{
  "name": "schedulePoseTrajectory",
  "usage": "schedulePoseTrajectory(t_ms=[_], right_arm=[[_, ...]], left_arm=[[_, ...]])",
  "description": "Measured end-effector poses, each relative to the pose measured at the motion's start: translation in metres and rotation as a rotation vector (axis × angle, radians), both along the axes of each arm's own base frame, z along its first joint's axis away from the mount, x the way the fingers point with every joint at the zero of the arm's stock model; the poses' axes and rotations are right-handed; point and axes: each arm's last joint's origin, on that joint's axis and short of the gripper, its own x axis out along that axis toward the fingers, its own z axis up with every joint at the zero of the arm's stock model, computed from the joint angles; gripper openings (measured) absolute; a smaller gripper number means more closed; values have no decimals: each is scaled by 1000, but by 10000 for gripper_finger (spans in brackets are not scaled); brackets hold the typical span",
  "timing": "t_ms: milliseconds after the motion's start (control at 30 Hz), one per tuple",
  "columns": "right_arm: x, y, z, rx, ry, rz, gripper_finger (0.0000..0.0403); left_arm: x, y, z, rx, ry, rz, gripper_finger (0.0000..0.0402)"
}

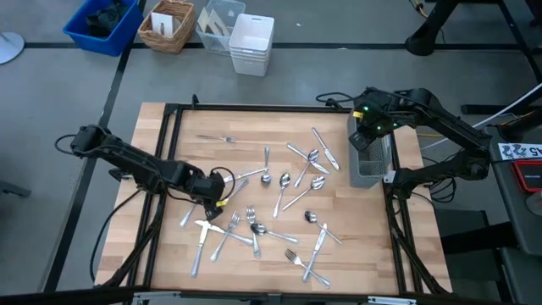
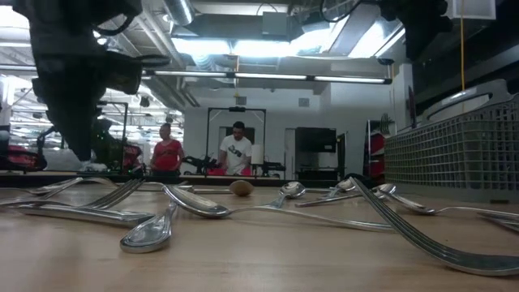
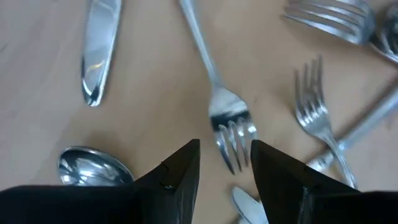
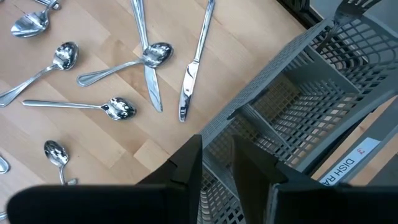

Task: Sort silverware
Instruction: Put the fork into the left section of the utensil holder

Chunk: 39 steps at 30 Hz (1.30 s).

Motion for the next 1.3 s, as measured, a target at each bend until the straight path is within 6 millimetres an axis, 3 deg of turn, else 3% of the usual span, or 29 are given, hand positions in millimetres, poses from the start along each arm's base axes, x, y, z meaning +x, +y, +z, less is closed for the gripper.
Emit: schedulePoseTrajectory(t_ms=[167, 533, 800, 1300], right_arm=[[0, 0, 0, 0, 0, 0, 88], [0, 0, 0, -1, 0, 0, 88], [0, 0, 0, -1, -1, 0, 88], [0, 0, 0, 0, 0, 0, 88]], left_arm=[[2, -2, -5, -23, -51, 32, 135], [14, -14, 3, 21, -231, -104, 135], [14, -2, 2, 142, -210, -121, 135], [19, 9, -4, 154, -174, -99, 135]])
